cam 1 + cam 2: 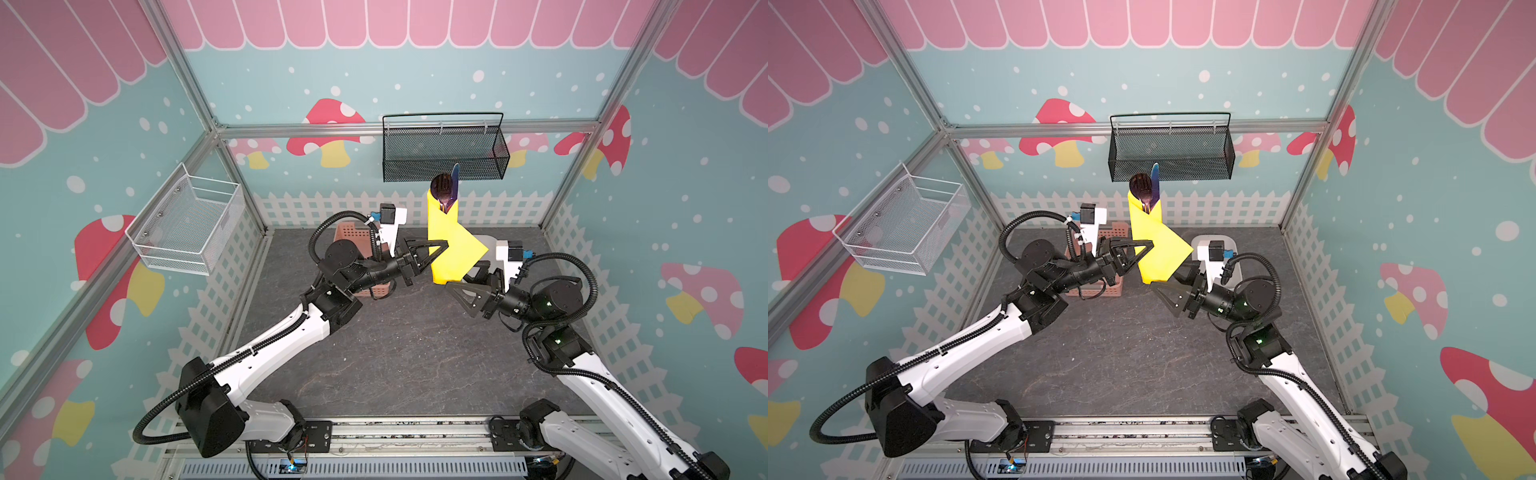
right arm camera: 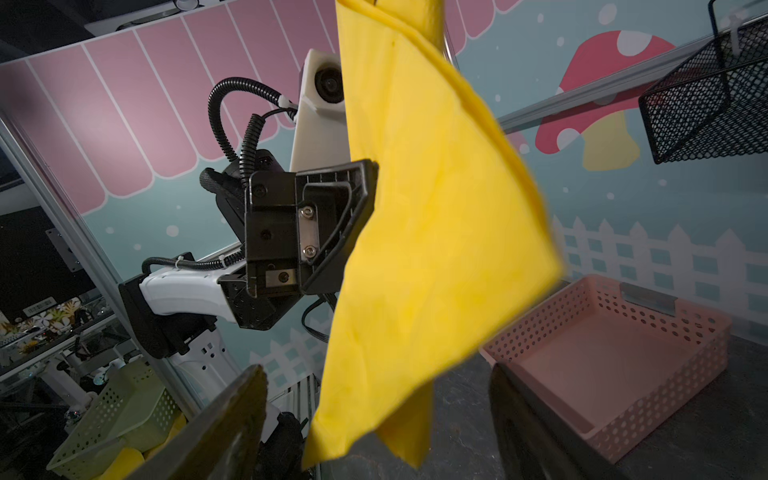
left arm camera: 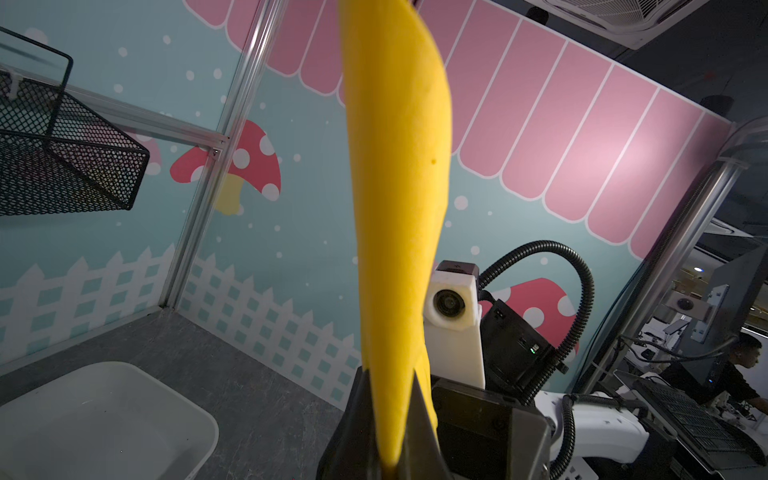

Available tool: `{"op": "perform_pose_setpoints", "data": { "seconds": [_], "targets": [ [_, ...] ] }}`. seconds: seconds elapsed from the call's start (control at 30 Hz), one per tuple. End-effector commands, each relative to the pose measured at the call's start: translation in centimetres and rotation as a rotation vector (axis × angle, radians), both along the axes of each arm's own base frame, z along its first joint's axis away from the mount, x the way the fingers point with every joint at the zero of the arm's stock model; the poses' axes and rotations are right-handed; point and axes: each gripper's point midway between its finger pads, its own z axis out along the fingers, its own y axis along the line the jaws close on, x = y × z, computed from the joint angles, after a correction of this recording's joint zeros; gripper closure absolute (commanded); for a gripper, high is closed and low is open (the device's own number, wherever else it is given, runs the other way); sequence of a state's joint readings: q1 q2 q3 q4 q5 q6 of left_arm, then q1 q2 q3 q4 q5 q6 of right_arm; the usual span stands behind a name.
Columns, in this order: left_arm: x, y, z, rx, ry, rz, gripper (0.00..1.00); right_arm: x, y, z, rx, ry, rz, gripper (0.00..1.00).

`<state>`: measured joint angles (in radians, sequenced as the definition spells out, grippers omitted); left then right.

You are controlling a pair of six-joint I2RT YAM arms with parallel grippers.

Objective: Place the utensils on the paper napkin and roll it up

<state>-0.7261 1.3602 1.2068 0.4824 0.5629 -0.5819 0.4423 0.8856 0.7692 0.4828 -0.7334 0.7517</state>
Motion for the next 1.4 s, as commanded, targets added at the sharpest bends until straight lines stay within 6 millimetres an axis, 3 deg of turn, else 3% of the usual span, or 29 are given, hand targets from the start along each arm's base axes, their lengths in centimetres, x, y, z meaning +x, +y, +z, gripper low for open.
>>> {"op": "perform_pose_setpoints", "data": {
  "seconds": [0.0, 0.37, 0.77, 1.07, 1.37],
  "targets": [
    [-1.3, 1.2, 3.8, -0.064, -0.092, 0.021, 1.00, -0.9, 0.2, 2.3, 0.033, -0.089, 0.017, 0.15],
    [-2.0, 1.0, 4.4, -0.082, -0.102, -0.002, 1.00, -1.0, 0.7, 2.5, 0.058, -0.113, 0.061, 0.18],
    [-3.1, 1.6, 5.6, -0.103, -0.126, -0.011, 1.00, -0.9, 0.9, 2.4, 0.070, -0.121, 0.079, 0.33],
    [-3.6, 2.0, 6.3, -0.126, -0.133, -0.019, 1.00, -1.8, 1.1, 2.9, 0.096, -0.140, 0.137, 0.53],
    [-3.9, 1.8, 6.7, -0.132, -0.134, -0.039, 1.00, -2.4, 1.0, 3.6, 0.108, -0.166, 0.152, 0.86]
  ]
}}
